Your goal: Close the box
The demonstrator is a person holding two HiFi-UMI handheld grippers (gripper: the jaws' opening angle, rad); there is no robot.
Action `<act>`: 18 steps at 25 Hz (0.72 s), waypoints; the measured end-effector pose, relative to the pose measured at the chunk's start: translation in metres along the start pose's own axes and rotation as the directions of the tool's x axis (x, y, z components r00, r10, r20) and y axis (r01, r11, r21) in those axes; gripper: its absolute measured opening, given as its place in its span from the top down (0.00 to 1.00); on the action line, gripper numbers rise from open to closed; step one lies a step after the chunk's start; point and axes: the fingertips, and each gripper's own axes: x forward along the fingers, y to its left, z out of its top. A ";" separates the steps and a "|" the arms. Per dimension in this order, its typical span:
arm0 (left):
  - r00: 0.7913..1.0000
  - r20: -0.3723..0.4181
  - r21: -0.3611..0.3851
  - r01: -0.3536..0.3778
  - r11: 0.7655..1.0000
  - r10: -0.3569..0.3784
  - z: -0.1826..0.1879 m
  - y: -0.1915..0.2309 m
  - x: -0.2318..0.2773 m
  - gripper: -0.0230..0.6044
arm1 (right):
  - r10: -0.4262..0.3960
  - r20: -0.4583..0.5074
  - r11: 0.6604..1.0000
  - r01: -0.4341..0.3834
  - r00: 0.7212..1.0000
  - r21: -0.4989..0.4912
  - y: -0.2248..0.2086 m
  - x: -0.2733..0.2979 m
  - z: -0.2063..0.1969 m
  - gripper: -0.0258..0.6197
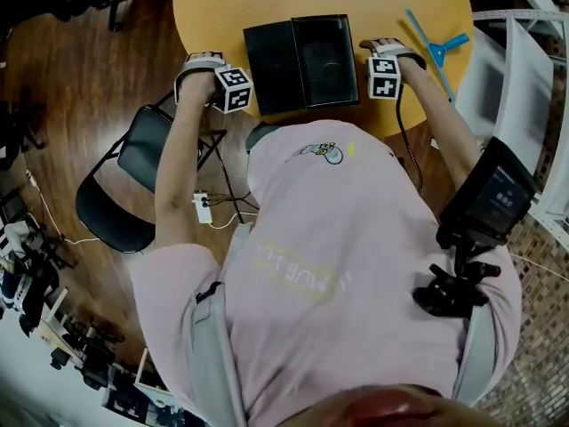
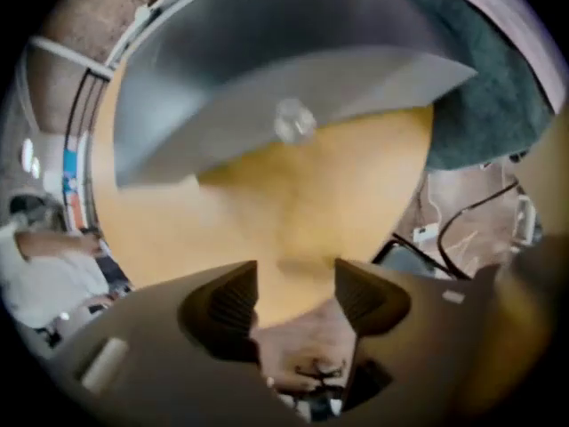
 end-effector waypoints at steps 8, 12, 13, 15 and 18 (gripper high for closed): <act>0.935 0.294 -0.224 -0.133 0.965 0.198 0.108 0.071 -0.064 0.95 | -0.133 0.078 0.991 0.130 0.988 0.045 -0.036 -0.008 0.100 0.40; 0.829 0.395 -0.563 -0.123 0.817 0.397 0.045 0.107 -0.103 0.96 | -0.395 0.235 0.860 0.268 0.888 0.435 -0.093 -0.055 0.064 0.52; 0.784 0.425 -0.670 -0.065 0.740 0.453 0.025 0.112 -0.118 0.96 | -0.521 0.312 0.734 0.231 0.795 0.639 -0.114 -0.082 0.044 0.71; 0.688 0.433 -0.836 0.065 0.545 0.582 -0.015 0.118 -0.160 0.96 | -0.794 0.344 0.365 -0.059 0.501 0.929 -0.152 -0.150 -0.006 0.96; 0.380 0.391 -0.905 0.325 0.274 0.839 -0.054 0.135 -0.265 0.96 | -0.975 0.188 0.099 -0.534 0.116 0.840 -0.165 -0.256 -0.075 0.96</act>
